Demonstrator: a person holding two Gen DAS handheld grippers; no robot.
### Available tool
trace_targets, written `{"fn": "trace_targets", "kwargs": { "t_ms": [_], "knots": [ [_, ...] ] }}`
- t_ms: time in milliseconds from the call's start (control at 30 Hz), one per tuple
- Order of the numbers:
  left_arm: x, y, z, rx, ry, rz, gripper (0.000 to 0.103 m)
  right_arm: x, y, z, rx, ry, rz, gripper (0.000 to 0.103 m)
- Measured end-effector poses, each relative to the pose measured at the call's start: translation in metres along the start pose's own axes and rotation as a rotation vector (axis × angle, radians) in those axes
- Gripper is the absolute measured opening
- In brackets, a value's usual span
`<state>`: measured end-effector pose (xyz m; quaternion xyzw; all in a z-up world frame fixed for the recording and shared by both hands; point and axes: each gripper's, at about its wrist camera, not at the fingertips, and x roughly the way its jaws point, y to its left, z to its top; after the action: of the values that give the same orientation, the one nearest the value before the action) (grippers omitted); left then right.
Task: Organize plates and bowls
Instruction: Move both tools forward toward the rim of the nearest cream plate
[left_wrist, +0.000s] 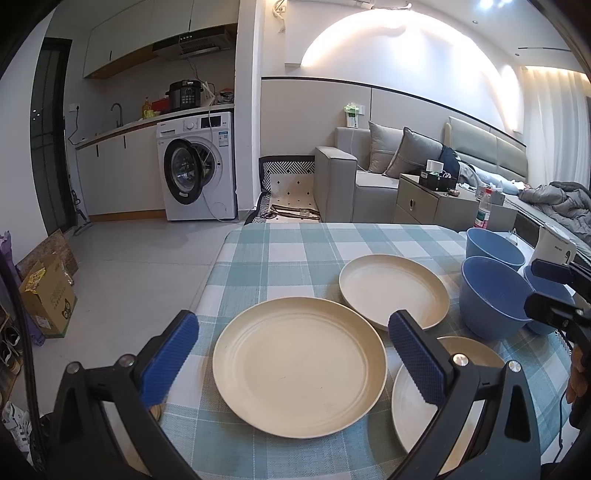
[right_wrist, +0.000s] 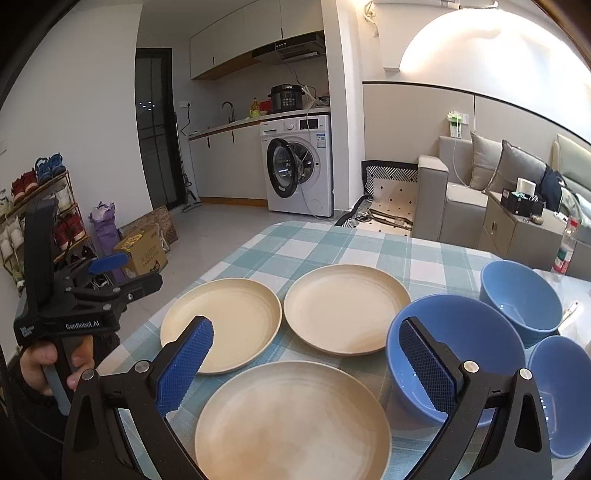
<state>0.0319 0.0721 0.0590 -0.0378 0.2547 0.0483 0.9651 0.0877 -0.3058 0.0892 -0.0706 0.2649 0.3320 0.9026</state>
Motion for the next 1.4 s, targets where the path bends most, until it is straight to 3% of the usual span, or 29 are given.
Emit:
{"fn": "trace_targets", "kwargs": {
  "t_ms": [633,1167,1400],
  "knots": [
    [0.027,0.024,-0.014,-0.049,0.075,0.022,0.103,0.041,0.019,0.007,-0.015,0.059,0.052,0.103],
    [0.042,0.037,-0.023,-0.073,0.121,0.031,0.103,0.074,0.024,0.008,-0.034,0.094,-0.024,0.103],
    [0.045,0.041,-0.025,-0.084,0.128,0.036,0.103,0.084,0.044,0.015,-0.11,0.102,-0.051,0.103]
  ]
}}
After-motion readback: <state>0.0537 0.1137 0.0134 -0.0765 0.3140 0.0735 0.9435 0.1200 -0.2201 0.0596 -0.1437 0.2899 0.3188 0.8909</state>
